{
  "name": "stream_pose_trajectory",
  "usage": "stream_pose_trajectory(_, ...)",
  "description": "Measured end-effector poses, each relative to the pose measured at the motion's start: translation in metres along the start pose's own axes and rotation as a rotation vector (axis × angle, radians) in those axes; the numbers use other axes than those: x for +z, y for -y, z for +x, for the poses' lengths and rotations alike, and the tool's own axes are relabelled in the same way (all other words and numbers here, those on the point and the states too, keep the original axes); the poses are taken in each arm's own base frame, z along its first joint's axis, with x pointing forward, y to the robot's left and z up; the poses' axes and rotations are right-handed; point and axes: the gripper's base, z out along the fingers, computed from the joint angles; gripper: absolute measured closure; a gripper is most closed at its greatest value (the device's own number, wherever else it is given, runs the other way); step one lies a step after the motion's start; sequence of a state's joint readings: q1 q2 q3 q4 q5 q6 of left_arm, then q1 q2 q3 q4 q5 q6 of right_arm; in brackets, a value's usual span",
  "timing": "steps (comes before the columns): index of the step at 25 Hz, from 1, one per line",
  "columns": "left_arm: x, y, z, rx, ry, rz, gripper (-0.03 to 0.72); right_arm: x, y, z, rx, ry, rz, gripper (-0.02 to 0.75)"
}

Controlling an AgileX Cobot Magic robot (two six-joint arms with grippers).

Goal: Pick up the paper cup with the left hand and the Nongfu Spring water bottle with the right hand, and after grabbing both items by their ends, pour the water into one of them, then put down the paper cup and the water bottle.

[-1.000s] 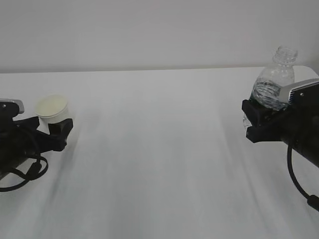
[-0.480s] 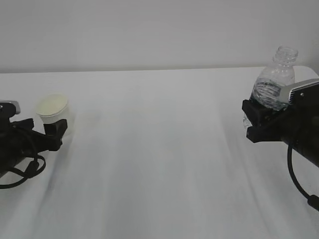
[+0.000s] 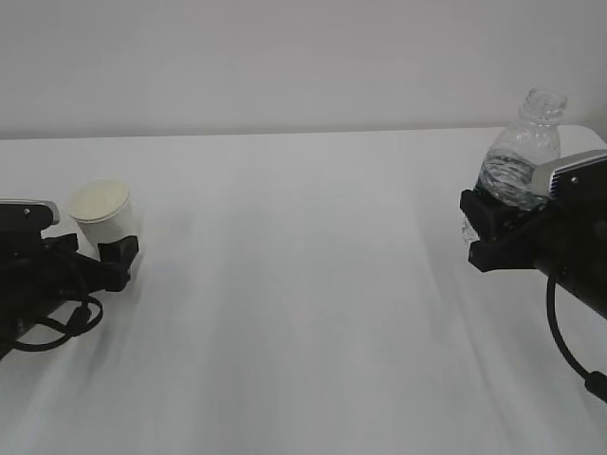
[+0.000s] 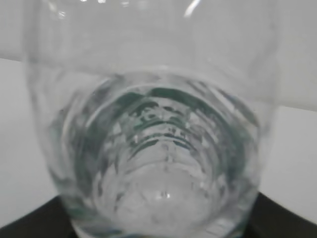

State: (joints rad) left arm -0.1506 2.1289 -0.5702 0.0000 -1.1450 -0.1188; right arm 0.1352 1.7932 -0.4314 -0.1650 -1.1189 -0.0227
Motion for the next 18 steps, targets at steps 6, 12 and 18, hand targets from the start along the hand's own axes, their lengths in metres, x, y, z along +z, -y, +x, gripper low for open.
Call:
stream_pose_trajectory(6, 0.013, 0.000, 0.005, 0.003, 0.001, 0.007, -0.002, 0.000, 0.000, 0.000, 0.000, 0.000, 0.000, 0.332)
stream_pose_trajectory(12, 0.020, 0.001, -0.001, 0.003, 0.029, 0.009, -0.003, 0.000, 0.000, 0.000, -0.001, 0.000, -0.002, 0.332)
stream_pose_trajectory(18, 0.030, 0.000, 0.003, 0.000, 0.032, 0.004, -0.002, 0.000, 0.000, 0.000, -0.001, 0.000, -0.001, 0.332)
